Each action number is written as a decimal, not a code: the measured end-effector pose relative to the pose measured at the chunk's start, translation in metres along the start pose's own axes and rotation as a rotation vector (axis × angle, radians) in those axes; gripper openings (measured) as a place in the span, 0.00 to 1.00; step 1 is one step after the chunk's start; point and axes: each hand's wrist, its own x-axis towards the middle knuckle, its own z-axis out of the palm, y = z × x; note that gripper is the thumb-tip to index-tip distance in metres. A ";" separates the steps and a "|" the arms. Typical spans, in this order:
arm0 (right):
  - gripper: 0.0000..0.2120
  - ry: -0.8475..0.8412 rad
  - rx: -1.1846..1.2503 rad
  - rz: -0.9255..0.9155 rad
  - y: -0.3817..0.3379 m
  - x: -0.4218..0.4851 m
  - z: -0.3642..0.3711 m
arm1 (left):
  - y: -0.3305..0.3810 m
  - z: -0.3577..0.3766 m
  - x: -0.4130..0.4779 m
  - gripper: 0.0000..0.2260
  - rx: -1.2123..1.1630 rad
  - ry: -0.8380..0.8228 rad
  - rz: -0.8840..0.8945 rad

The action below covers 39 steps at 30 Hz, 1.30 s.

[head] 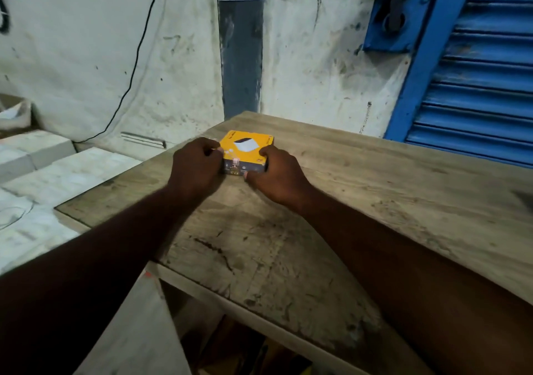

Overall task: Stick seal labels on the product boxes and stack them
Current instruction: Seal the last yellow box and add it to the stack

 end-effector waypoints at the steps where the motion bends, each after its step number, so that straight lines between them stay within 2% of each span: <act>1: 0.25 0.018 -0.006 0.001 0.003 -0.001 -0.002 | 0.004 0.003 -0.002 0.09 -0.016 -0.005 -0.002; 6: 0.21 0.107 0.015 0.043 0.024 -0.013 -0.020 | 0.025 0.020 -0.013 0.10 -0.071 -0.034 0.006; 11: 0.26 0.260 0.059 0.048 0.048 -0.032 -0.053 | 0.061 0.045 -0.029 0.09 -0.161 -0.096 0.048; 16: 0.27 0.419 0.086 -0.002 0.084 -0.060 -0.093 | 0.099 0.081 -0.047 0.06 -0.296 -0.181 0.097; 21: 0.28 0.538 0.044 -0.015 0.121 -0.085 -0.135 | 0.151 0.117 -0.069 0.13 -0.667 -0.333 -0.097; 23: 0.29 0.592 0.041 -0.011 0.135 -0.092 -0.148 | 0.170 0.129 -0.077 0.10 -0.748 -0.390 -0.154; 26: 0.24 0.624 0.048 0.000 0.159 -0.104 -0.165 | 0.192 0.148 -0.089 0.03 -0.867 -0.502 -0.272; 28: 0.23 0.623 0.047 0.006 0.171 -0.111 -0.171 | 0.199 0.156 -0.094 0.04 -0.942 -0.561 -0.363; 30: 0.23 0.627 0.038 0.006 0.180 -0.115 -0.177 | 0.203 0.165 -0.096 0.03 -0.996 -0.605 -0.425; 36: 0.22 0.610 0.037 -0.076 0.185 -0.109 -0.172 | 0.200 0.177 -0.095 0.15 -1.080 -0.725 -0.510; 39: 0.24 0.558 0.018 -0.093 0.185 -0.107 -0.168 | 0.198 0.172 -0.094 0.14 -1.076 -0.721 -0.512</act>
